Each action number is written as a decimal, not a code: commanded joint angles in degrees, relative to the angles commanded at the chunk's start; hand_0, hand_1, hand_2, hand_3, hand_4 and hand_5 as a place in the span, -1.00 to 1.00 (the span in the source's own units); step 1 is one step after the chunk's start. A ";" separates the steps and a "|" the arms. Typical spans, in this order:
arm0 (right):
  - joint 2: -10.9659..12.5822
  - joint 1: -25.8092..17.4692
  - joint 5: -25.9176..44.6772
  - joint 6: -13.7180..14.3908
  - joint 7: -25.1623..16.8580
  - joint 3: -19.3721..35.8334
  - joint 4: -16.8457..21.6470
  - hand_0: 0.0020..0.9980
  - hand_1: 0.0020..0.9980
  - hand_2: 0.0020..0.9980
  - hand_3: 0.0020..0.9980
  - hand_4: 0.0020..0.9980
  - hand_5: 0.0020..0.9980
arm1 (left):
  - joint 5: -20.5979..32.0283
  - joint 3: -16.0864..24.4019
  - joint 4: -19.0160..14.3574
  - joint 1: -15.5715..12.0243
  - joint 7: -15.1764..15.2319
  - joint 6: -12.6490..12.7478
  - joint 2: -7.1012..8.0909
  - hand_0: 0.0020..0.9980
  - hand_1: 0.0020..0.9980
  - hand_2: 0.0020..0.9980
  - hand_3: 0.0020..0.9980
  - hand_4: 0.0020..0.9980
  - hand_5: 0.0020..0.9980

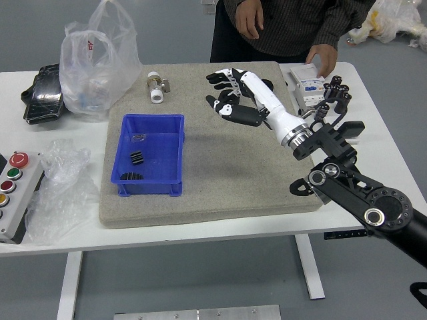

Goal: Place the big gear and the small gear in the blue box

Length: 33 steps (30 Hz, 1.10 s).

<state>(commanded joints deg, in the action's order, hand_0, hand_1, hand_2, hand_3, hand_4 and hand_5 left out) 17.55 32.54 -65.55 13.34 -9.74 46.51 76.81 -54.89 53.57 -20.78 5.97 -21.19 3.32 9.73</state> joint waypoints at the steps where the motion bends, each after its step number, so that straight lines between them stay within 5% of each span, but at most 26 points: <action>1: 0.36 -1.24 1.35 -0.46 -0.75 1.43 0.48 0.07 0.42 0.44 0.36 0.32 -0.44 | 0.04 -0.03 0.02 0.02 0.07 0.01 0.03 0.41 0.40 0.35 0.61 0.44 0.15; 15: 1.76 -18.42 18.51 -6.65 -6.77 18.23 1.15 0.10 0.41 0.44 0.37 0.36 -0.39 | 1.79 -0.95 0.29 -0.48 1.16 0.56 0.36 0.41 0.40 0.35 0.60 0.44 0.14; 33: 1.06 -19.76 23.42 -8.57 -6.83 20.52 0.35 0.12 0.39 0.43 0.37 0.34 -0.35 | 2.44 -1.38 0.42 0.27 1.61 0.59 0.46 0.41 0.40 0.35 0.60 0.44 0.13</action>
<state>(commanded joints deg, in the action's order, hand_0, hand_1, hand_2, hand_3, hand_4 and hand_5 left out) 18.60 12.79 -42.13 4.77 -16.57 67.02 77.16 -52.44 52.18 -20.37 6.25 -19.58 3.91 10.19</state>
